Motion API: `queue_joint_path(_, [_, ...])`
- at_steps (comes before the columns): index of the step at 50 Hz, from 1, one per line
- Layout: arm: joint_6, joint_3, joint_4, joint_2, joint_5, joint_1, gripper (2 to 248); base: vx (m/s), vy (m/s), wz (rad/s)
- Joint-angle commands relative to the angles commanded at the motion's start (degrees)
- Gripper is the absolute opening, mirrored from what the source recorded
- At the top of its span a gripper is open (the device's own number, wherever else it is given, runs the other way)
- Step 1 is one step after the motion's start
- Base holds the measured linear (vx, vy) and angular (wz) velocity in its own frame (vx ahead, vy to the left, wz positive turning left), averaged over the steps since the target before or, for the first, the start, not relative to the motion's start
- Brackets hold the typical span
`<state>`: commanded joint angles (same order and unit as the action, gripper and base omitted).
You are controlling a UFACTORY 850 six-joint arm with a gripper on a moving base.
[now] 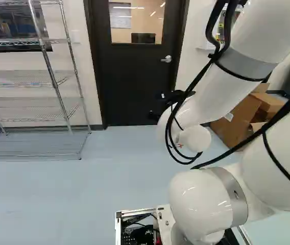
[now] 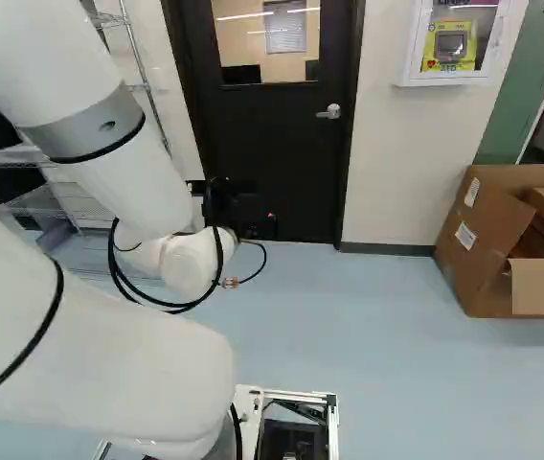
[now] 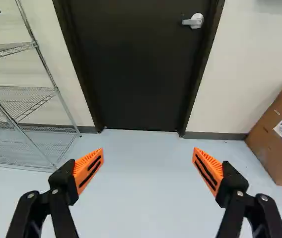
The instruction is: Open the door and move inside
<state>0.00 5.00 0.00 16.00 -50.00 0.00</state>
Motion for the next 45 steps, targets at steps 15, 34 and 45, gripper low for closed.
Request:
queue_joint_path(15, [0.0, 0.0, 0.0, 0.0, 0.0, 0.0, 247, 0.136, 0.001, -0.01])
queue_joint_path(34, [0.0, 0.0, 0.0, 0.0, 0.0, 0.0, 247, 0.134, 0.004, -0.008])
queue_joint_path(45, [0.0, 0.0, 0.0, 0.0, 0.0, 0.0, 247, 0.136, 0.004, -0.007])
